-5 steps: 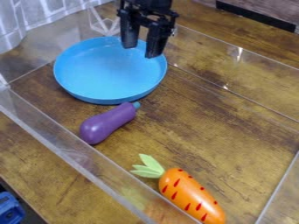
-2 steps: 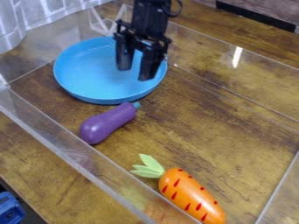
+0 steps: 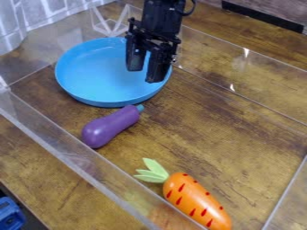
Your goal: Remove the purple eggplant from the blue tray and put it on the table
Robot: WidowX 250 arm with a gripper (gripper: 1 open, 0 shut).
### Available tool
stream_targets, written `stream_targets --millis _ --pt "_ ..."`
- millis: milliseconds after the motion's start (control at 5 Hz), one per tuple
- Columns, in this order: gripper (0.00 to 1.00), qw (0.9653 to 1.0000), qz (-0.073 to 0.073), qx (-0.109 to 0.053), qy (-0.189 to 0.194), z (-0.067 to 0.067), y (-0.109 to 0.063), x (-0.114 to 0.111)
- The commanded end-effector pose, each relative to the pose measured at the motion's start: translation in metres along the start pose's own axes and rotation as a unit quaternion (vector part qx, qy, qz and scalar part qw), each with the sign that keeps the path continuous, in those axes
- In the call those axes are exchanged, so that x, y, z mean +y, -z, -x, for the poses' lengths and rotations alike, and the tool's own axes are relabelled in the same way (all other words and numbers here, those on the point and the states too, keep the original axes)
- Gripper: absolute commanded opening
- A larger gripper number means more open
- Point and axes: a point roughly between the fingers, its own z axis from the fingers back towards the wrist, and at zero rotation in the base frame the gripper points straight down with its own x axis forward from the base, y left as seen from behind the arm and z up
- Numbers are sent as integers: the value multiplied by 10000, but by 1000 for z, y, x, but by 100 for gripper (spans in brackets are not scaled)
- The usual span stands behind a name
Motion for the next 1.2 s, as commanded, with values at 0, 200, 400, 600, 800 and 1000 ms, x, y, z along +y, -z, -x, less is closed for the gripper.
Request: stream_targets --millis 0,200,400,600,800,1000 --pt "100 9974 -109 -632 -325 4 -33 -2" --pt "100 9965 -120 -762 -326 1 -36 0" --pt "100 9963 -118 -757 -385 -5 -33 5" --pt "100 9944 -76 -763 -722 1 -46 18" --pt "100 9919 -42 -717 -1048 5 -56 31" --pt "100 9891 -8 -712 -1285 11 -64 38"
